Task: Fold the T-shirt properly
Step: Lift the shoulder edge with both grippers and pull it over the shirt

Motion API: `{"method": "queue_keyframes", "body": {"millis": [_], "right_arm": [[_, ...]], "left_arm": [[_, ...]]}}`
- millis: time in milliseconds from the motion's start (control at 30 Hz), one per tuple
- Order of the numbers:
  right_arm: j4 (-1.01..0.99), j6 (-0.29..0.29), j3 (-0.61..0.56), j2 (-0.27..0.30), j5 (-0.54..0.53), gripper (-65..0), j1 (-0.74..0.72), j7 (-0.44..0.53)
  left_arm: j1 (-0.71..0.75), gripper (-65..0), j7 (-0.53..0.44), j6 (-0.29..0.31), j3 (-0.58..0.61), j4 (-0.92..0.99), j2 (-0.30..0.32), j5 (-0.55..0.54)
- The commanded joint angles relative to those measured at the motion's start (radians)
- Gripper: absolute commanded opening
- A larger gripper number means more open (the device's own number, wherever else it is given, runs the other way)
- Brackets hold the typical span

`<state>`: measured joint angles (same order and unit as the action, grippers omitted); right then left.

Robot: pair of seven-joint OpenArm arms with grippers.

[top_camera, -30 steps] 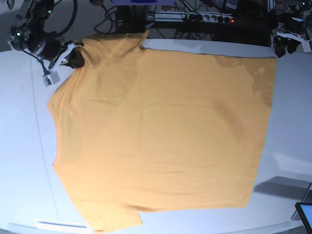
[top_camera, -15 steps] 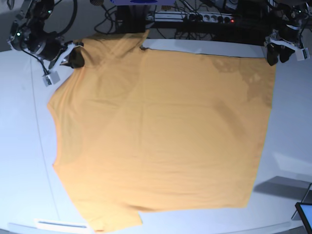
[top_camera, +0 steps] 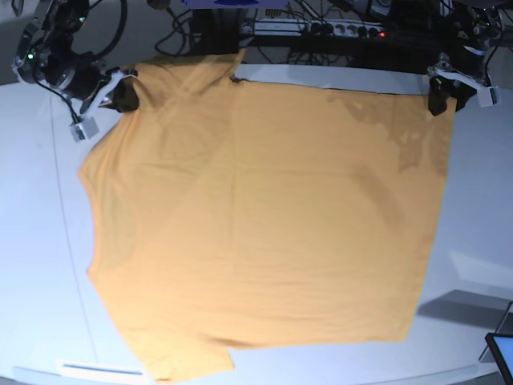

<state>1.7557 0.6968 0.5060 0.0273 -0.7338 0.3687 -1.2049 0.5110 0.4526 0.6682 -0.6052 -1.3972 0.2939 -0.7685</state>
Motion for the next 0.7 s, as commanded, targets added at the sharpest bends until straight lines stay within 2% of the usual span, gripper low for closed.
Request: {"method": "queue_keyframes", "body": {"millis": [0, 200, 267, 400, 667], "right_arm": [[0.008, 0.001, 0.001, 0.006, 0.018, -64.7, 0.003, -0.016], [0.008, 0.001, 0.001, 0.006, 0.018, -64.7, 0.003, -0.016], [0.008, 0.001, 0.001, 0.006, 0.018, -64.7, 0.003, -0.016], [0.008, 0.001, 0.001, 0.006, 0.018, -64.7, 0.003, -0.016], [0.008, 0.001, 0.001, 0.006, 0.018, -64.7, 0.003, -0.016]], "left_arm": [[-0.001, -30.7, 0.038, 0.006, 0.009, -0.001, 0.011, 0.014], [-0.004, -31.2, 0.038, 0.006, 0.012, -0.001, 0.001, 0.014], [-0.004, -36.1, 0.038, 0.006, 0.012, -0.001, -0.002, 0.014], [-0.005, -53.6, 0.038, 0.006, 0.012, -0.001, -0.002, 0.014], [-0.004, -56.8, 0.038, 0.006, 0.012, -0.001, -0.003, 0.014]]}}
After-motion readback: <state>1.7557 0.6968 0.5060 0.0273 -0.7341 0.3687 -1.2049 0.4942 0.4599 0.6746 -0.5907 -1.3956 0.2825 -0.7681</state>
